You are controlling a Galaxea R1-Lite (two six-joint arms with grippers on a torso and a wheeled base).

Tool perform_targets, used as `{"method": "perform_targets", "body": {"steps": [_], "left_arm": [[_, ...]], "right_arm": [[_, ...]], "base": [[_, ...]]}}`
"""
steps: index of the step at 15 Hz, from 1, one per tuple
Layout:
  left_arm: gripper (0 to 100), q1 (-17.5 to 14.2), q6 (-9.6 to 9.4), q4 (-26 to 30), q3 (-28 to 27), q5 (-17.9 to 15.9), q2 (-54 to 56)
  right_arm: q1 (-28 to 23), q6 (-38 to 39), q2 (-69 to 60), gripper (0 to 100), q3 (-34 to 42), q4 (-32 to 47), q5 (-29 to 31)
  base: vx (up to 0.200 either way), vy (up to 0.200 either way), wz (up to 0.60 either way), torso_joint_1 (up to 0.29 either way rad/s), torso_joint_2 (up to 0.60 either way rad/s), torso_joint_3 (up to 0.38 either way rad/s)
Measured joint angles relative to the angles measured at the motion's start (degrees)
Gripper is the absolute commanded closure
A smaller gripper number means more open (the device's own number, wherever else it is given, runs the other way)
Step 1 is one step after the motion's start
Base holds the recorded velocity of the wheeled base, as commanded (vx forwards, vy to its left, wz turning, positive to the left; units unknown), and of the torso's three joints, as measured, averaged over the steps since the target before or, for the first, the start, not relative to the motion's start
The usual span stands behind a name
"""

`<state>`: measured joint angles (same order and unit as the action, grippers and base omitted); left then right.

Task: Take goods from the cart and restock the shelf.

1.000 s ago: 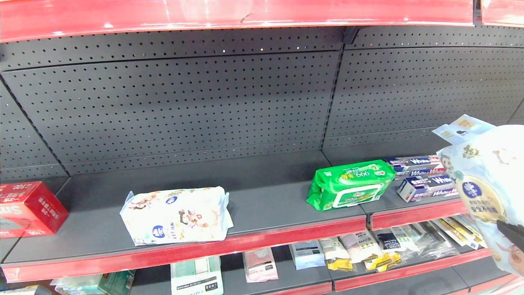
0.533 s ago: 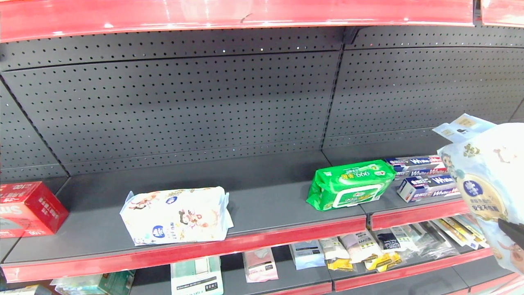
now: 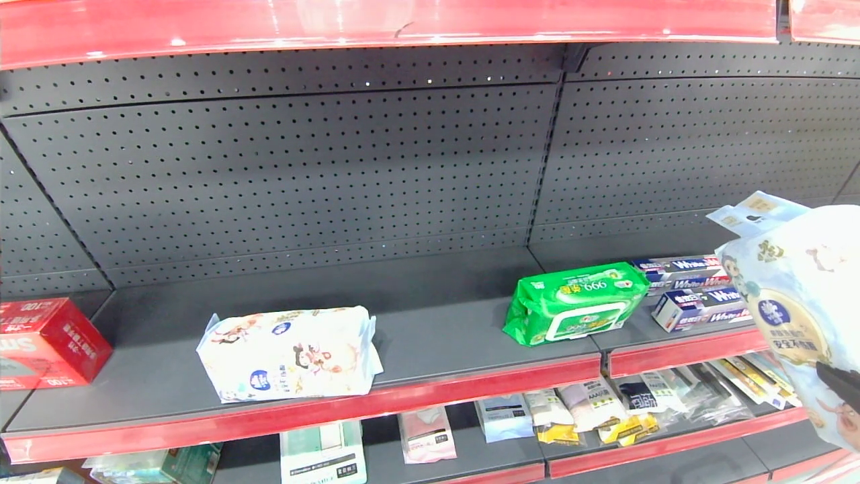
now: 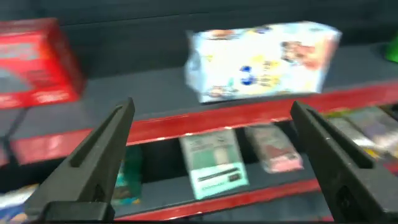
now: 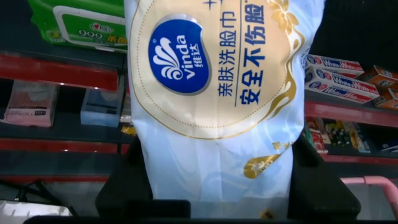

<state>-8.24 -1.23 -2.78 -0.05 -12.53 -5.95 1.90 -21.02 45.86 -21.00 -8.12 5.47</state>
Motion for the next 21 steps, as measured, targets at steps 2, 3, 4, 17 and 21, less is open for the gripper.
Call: {"method": "perform_targets", "body": {"steps": [2, 3, 4, 17, 21], "left_arm": [[0, 4.6, -0.43, 0.1, -0.1, -0.6, 0.9], [0, 5.4, -1.08, 0.0, -0.1, 0.0, 1.3], [0, 5.9, -2.0, 0.0, 0.0, 3.8, 1.6], [0, 8.6, 0.55, 2.6, 0.0, 14.9, 5.3], [0, 8.6, 0.55, 2.6, 0.0, 14.9, 5.4]], "right_arm": [[0.0, 0.0, 0.1, 100, -0.3, 0.0, 0.0], [0.0, 0.0, 0.2, 100, -0.4, 0.0, 0.0], [0.0, 0.0, 0.2, 100, -0.4, 0.0, 0.0], [0.3, -3.2, 0.3, 100, -0.5, -0.1, -0.3], [0.3, -3.1, 0.3, 100, -0.5, -0.1, -0.3]], "base": [[0.0, 0.0, 0.0, 0.0, 0.0, 0.0], [0.0, 0.0, 0.0, 0.0, 0.0, 0.0], [0.0, 0.0, 0.0, 0.0, 0.0, 0.0], [0.0, 0.0, 0.0, 0.0, 0.0, 0.0], [0.0, 0.0, 0.0, 0.0, 0.0, 0.0]]}}
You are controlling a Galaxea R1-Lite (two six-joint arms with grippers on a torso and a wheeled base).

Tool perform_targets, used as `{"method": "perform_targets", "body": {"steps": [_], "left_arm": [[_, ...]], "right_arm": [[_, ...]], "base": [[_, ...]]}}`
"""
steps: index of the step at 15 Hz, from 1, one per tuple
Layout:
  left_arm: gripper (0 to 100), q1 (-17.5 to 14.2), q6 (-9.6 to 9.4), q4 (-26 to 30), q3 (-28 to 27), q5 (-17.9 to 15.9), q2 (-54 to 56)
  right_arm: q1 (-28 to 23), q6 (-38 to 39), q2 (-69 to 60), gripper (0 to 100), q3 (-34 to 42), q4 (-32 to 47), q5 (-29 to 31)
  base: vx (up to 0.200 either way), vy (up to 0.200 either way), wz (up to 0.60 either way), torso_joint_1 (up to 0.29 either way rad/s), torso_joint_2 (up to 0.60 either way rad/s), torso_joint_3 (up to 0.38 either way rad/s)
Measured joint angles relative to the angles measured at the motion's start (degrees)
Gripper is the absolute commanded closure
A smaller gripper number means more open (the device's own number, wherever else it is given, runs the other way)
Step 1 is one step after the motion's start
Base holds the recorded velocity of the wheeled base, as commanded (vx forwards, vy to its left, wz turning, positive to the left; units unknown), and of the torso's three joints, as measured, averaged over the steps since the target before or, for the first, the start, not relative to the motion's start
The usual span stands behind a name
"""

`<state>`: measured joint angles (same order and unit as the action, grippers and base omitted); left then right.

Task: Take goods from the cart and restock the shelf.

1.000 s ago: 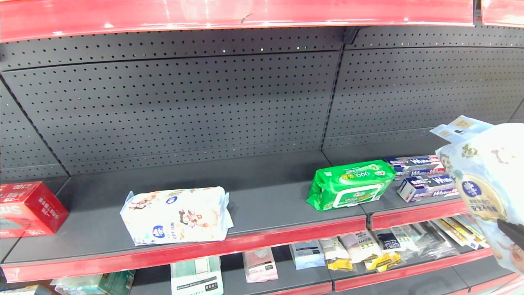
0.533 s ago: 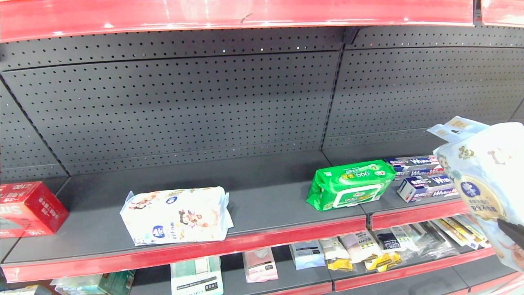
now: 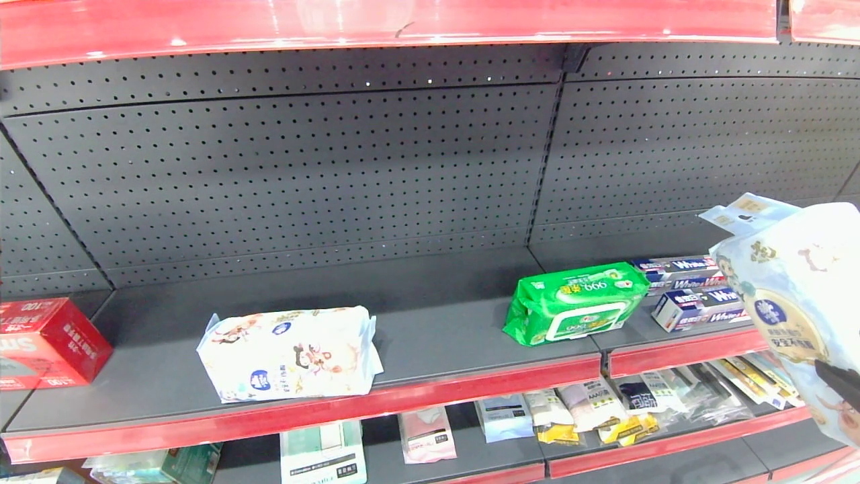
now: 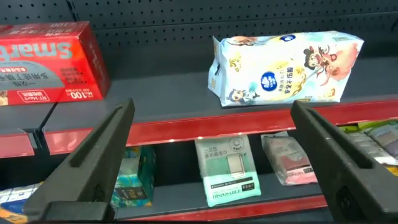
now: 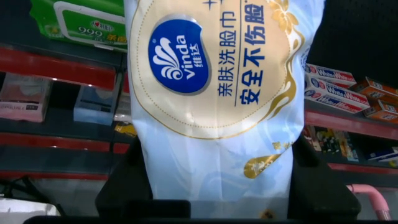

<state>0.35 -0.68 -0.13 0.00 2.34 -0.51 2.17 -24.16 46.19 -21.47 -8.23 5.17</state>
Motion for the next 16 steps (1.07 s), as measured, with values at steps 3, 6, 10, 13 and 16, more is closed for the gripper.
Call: {"method": "perform_targets", "body": {"steps": [3, 6, 10, 13, 16], "left_arm": [[0, 0.0, -0.02, 0.0, 0.0, 0.0, 0.1], [0, 0.0, 0.0, 0.0, 0.0, 0.0, 0.1], [0, 0.0, -0.02, 0.0, 0.0, 0.0, 0.1], [0, 0.0, 0.0, 0.0, 0.0, 0.0, 0.1], [0, 0.0, 0.0, 0.0, 0.0, 0.0, 0.2]], "right_arm": [[0.0, 0.1, 0.2, 100, 0.0, 0.0, 0.0], [0.0, 0.1, 0.4, 100, 0.0, 0.0, 0.0], [0.0, 0.0, 0.7, 100, 0.0, 0.0, -0.1], [0.0, -0.1, 1.0, 100, -0.5, 0.0, -0.1], [1.1, -2.3, 1.5, 100, -3.2, 0.1, -1.2]], "base": [[0.0, 0.0, 0.6, 0.001, 0.0, 0.002], [0.0, 0.0, 0.6, 0.002, 0.0, 0.001], [0.0, 0.0, 0.6, 0.001, 0.0, 0.001], [0.0, 0.0, 0.4, 0.0, 0.0, -0.002], [0.0, 0.0, 0.0, 0.0, 0.0, 0.0]]}}
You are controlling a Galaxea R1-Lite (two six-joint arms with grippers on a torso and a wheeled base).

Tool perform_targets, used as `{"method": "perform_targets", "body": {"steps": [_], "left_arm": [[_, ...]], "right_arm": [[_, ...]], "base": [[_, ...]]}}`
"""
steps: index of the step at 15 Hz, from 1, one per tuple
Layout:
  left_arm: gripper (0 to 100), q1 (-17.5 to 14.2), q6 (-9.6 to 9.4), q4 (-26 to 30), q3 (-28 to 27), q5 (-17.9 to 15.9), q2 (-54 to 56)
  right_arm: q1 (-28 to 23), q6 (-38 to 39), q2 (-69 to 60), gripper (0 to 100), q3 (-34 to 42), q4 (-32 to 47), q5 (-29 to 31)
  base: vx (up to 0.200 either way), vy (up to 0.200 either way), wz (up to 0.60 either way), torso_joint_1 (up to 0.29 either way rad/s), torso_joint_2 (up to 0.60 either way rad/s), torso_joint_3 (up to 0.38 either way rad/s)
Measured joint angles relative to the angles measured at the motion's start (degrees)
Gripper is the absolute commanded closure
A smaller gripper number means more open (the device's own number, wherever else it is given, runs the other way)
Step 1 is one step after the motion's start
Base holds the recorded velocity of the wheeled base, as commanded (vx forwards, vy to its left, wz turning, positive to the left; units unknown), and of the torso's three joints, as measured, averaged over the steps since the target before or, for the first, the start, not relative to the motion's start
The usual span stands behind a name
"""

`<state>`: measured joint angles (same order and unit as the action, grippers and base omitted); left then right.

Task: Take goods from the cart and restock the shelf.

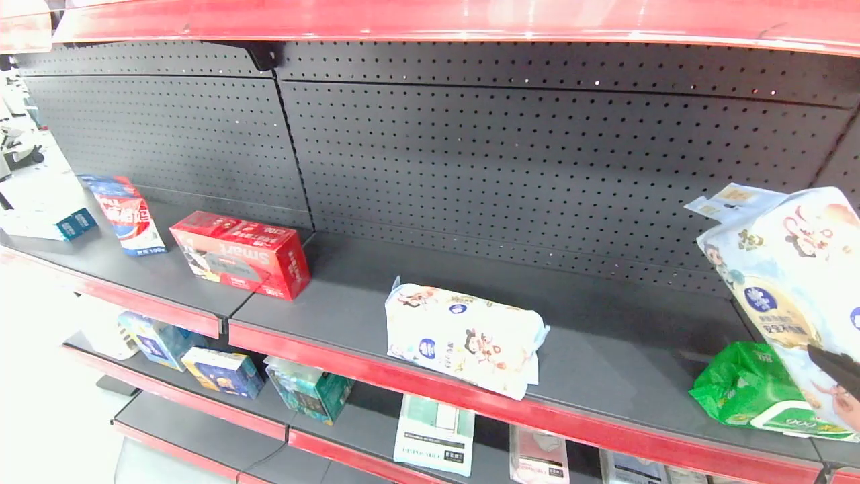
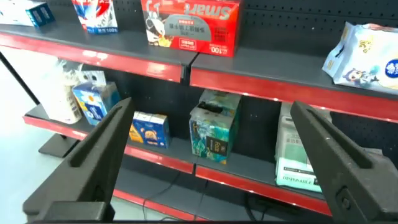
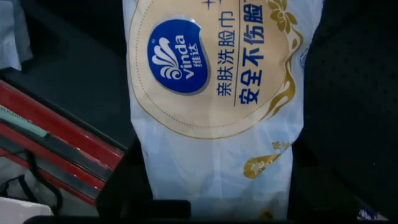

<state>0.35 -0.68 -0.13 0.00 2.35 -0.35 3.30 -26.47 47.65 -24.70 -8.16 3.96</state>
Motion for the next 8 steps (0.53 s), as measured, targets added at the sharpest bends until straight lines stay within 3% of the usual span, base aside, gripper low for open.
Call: {"method": "perform_targets", "body": {"steps": [8], "left_arm": [[0, 0.0, 0.33, 0.0, 0.0, 0.1, 0.0]], "right_arm": [[11.9, -2.5, 15.4, 100, -8.9, -0.1, -10.5]], "base": [[0.0, 0.0, 0.0, 0.0, 0.0, 0.0]]}}
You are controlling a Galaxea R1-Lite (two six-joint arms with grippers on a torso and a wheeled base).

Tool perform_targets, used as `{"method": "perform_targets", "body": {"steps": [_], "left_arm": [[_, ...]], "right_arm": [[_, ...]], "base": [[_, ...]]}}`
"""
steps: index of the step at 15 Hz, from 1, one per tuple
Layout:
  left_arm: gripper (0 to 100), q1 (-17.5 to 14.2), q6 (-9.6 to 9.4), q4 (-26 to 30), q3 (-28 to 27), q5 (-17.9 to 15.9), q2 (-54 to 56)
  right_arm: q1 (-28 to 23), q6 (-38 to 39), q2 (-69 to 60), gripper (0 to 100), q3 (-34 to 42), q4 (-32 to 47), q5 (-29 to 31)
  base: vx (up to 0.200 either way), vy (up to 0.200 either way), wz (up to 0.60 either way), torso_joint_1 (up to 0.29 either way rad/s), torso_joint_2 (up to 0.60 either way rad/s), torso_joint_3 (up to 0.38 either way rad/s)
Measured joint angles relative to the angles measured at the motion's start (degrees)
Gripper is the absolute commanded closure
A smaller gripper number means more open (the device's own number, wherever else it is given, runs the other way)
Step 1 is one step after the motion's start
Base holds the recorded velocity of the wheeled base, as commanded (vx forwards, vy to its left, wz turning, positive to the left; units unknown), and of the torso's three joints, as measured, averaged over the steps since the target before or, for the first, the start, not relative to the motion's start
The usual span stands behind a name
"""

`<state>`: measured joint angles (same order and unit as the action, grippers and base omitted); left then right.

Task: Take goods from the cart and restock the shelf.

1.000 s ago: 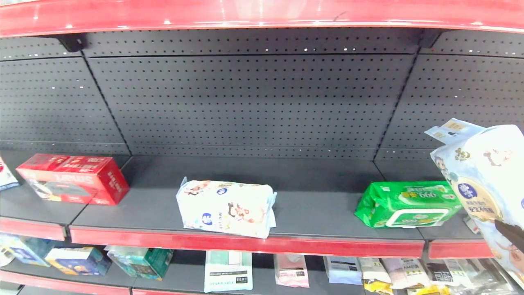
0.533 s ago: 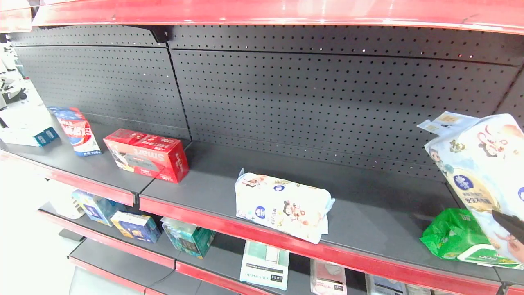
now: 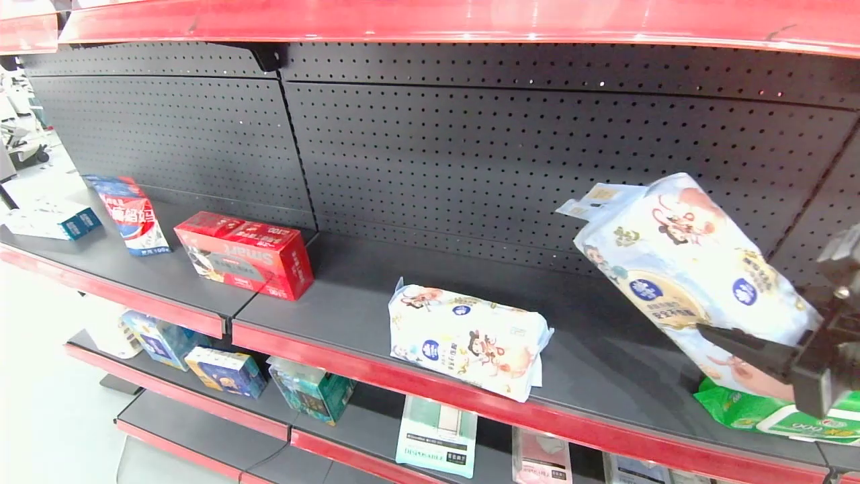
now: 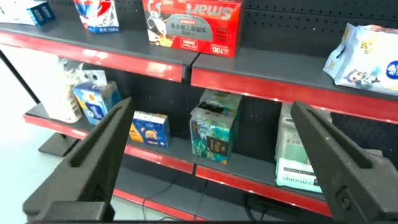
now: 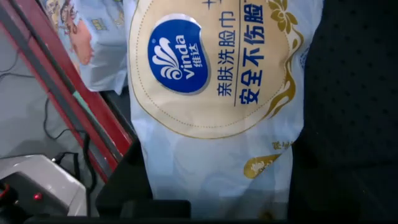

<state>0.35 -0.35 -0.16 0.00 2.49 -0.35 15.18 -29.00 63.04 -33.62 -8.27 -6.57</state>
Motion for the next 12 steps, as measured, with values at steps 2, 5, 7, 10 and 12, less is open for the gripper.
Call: {"method": "perform_targets", "body": {"steps": [2, 5, 7, 10, 12], "left_arm": [[0, 0.0, 0.04, 0.0, 0.0, 0.0, 0.0], [0, 0.0, 0.02, 0.0, 0.0, 0.0, 0.0], [0, 0.0, 0.04, 0.0, 0.0, 0.0, 0.0], [0, 0.0, 0.02, 0.0, 0.0, 0.0, 0.0], [0, 0.0, 0.02, 0.0, 0.0, 0.0, 0.0]], "right_arm": [[0.7, -0.1, 6.5, 100, -3.3, 0.0, -3.3], [0.9, -0.1, 14.2, 100, -7.3, -1.3, -6.3], [0.4, -0.8, 18.9, 100, -9.3, -5.7, -8.3], [-0.5, -1.9, 24.1, 100, -11.1, -7.8, -10.1], [-0.9, -2.4, 26.9, 100, -12.5, -7.9, -10.8]], "base": [[0.0, 0.0, 0.0, 0.0, 0.0, 0.0], [0.0, 0.0, 0.0, 0.0, 0.0, 0.0], [0.0, 0.0, 0.0, 0.0, 0.0, 0.0], [0.0, 0.0, 0.0, 0.0, 0.0, 0.0], [0.0, 0.0, 0.0, 0.0, 0.0, 0.0]]}}
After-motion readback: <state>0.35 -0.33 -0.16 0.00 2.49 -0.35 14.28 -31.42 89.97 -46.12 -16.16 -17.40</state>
